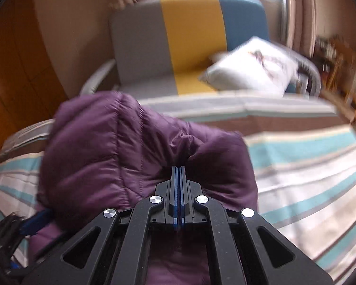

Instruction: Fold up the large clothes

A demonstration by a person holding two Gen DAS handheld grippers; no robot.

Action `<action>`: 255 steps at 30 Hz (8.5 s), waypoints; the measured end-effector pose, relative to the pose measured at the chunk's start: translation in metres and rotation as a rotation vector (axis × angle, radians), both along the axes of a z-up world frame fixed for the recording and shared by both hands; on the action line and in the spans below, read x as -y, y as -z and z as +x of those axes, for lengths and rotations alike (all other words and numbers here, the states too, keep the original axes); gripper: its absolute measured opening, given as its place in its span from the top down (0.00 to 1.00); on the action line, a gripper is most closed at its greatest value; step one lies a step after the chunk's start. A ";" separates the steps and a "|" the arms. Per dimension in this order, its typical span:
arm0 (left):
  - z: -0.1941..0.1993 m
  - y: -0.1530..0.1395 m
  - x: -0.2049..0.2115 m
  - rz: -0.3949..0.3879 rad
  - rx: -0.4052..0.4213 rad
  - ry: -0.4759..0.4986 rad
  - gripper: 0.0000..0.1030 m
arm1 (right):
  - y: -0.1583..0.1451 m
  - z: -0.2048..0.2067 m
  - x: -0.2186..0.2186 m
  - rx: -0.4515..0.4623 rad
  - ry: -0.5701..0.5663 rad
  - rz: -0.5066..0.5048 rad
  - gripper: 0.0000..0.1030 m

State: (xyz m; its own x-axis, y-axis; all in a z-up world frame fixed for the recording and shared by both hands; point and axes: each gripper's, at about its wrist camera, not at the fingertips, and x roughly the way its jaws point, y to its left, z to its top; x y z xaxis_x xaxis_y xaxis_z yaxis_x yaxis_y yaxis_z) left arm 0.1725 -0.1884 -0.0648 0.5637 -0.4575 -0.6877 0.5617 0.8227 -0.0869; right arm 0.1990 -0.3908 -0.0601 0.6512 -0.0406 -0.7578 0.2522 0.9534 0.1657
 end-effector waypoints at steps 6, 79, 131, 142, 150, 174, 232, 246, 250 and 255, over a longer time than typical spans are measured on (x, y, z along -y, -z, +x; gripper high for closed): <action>-0.002 0.002 0.006 0.004 0.029 0.021 0.58 | 0.027 -0.003 0.007 0.031 0.033 0.062 1.00; -0.027 0.009 -0.051 -0.072 -0.076 -0.090 0.08 | -0.004 -0.127 -0.004 0.108 0.041 0.138 0.99; 0.067 0.038 -0.072 -0.189 -0.420 -0.055 0.04 | 0.041 -0.069 0.061 -0.101 0.000 0.524 0.37; 0.069 0.045 -0.056 -0.146 -0.406 -0.003 0.04 | 0.056 -0.043 0.062 -0.093 -0.049 0.561 0.44; 0.058 0.033 -0.049 -0.119 -0.355 0.038 0.25 | 0.056 -0.050 0.060 -0.013 -0.067 0.576 0.71; 0.007 -0.020 -0.105 -0.107 -0.168 0.050 0.58 | 0.016 -0.110 0.006 0.190 -0.103 0.569 0.82; 0.001 -0.062 -0.282 -0.147 0.027 -0.210 0.58 | -0.012 -0.009 -0.126 0.180 -0.396 0.479 0.75; 0.034 -0.017 -0.338 -0.131 -0.036 -0.336 0.58 | 0.028 0.034 -0.168 0.071 -0.454 0.432 0.75; 0.034 0.007 -0.336 -0.131 -0.052 -0.350 0.57 | 0.043 0.038 -0.184 0.051 -0.445 0.404 0.74; 0.032 0.012 -0.330 -0.104 -0.035 -0.348 0.54 | 0.055 0.038 -0.188 0.035 -0.405 0.394 0.71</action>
